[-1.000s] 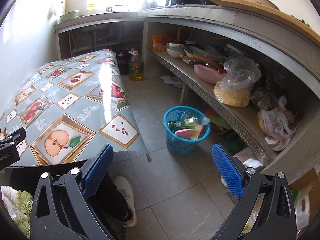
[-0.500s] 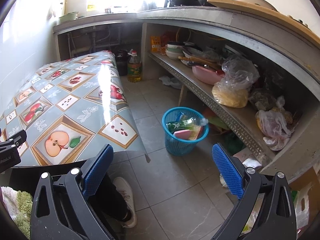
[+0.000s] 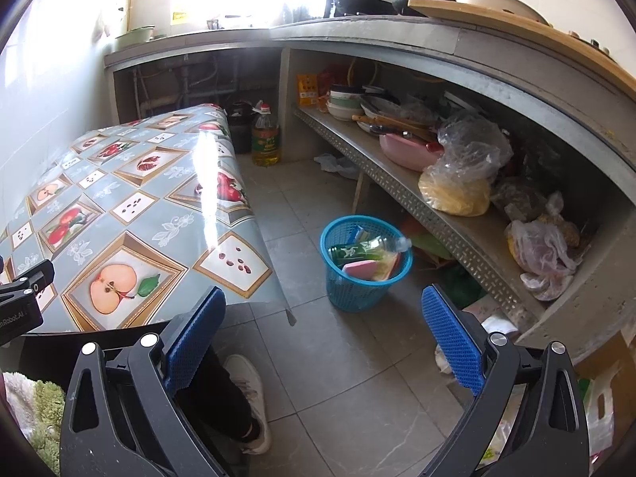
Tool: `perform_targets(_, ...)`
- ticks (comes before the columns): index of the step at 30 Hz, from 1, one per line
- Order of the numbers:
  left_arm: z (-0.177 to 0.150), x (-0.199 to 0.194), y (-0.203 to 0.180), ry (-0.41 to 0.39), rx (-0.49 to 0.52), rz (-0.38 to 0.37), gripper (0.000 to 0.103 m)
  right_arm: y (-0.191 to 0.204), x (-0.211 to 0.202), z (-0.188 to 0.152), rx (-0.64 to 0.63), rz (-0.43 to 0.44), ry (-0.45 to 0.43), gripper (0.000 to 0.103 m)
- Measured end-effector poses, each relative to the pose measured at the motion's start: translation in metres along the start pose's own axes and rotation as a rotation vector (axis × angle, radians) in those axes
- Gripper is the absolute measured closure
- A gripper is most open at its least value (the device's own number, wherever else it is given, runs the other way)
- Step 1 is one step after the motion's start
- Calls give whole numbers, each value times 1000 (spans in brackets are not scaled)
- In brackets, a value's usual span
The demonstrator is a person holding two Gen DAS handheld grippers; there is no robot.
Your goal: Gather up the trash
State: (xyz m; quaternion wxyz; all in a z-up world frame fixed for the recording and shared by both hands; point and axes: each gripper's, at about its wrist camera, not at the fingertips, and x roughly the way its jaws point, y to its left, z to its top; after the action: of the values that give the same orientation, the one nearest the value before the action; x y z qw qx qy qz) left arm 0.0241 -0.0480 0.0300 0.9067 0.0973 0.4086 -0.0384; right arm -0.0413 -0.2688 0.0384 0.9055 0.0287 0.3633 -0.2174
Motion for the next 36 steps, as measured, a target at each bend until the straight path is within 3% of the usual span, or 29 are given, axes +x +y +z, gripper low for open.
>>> perform_targets(36,-3,4,1,26,-5,-24,5,0,-4,-1,9,-10,-1,8)
